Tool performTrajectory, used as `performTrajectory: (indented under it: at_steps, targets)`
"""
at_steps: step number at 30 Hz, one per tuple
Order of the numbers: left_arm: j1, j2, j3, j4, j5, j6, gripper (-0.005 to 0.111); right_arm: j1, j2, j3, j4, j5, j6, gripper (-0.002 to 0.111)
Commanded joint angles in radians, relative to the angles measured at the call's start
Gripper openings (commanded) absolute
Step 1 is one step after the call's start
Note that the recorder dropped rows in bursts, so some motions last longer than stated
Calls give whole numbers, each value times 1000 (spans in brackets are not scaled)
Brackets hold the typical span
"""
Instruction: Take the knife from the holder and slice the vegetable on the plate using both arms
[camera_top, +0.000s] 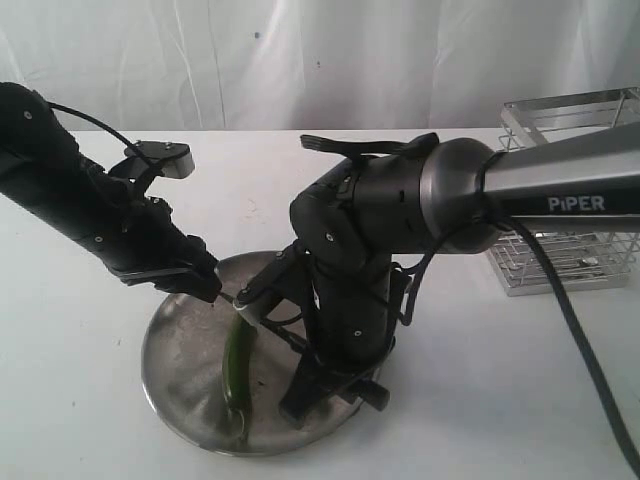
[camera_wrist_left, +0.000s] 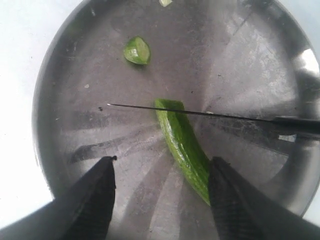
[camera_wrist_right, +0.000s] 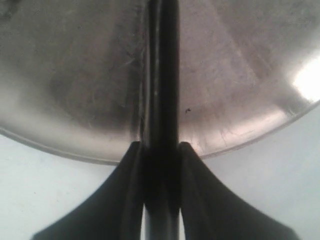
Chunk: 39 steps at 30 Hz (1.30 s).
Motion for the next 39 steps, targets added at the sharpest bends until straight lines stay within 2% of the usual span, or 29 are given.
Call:
performTrajectory:
  at_steps: [1, 19, 27, 39]
  targets:
    - [1, 4, 6, -11, 9, 4, 59, 2, -12, -2, 5, 10, -14, 0]
    - [1, 52, 6, -19, -65, 4, 59, 2, -12, -2, 5, 22, -20, 0]
    - [1, 105, 6, -100, -134, 24, 59, 2, -12, -2, 5, 30, -24, 0]
    - [1, 120, -20, -118, -150, 69, 59, 2, -12, -2, 5, 33, -30, 0]
